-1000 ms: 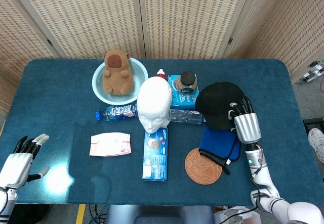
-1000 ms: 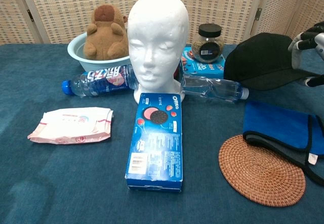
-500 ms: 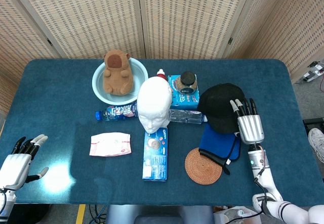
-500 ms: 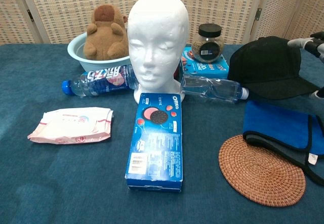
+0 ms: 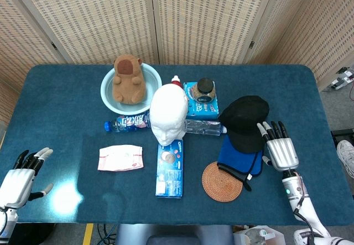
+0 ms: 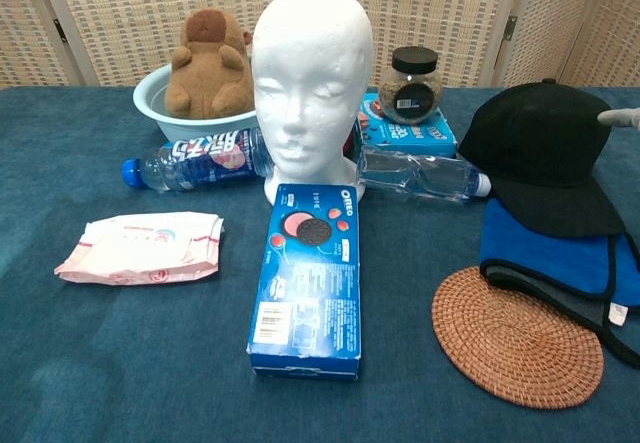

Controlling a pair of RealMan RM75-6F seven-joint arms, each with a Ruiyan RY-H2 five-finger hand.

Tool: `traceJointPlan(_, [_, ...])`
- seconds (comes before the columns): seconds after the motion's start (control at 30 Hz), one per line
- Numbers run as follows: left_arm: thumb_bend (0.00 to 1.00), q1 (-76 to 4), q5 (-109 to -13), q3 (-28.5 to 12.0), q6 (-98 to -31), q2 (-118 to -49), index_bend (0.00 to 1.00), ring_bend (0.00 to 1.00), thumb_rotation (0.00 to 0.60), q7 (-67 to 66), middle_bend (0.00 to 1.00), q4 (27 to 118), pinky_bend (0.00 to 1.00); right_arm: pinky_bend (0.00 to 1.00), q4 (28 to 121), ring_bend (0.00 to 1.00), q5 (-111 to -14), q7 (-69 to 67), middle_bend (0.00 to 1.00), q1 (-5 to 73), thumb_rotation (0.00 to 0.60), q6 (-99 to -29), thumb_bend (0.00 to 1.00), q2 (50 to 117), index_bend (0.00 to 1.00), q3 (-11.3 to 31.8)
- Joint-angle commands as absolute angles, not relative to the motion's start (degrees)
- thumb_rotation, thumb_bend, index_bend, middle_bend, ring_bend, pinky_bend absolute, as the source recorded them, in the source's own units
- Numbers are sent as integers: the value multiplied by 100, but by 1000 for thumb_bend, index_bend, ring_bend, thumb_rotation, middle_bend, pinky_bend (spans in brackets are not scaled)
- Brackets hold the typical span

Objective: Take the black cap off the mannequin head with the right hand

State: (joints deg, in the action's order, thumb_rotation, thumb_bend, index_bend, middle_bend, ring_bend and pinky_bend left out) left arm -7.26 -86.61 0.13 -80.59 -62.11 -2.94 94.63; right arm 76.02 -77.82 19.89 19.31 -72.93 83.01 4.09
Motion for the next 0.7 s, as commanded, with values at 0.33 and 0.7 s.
traceJointPlan(0.33, [190,-708,-8681,-4,-8127,-6199,132,119,600,-333,116,9493,0,0,8224,8,-8452,1645,116,1456,600,-8164,0,7595,31,206])
traceJointPlan(0.7, [191,-638,-8711,-62,-8345,-6244,132,117,600,-374,116,9464,0,25,9137,131,-8618,1166,254,1016,600,-8615,0,6597,168,122])
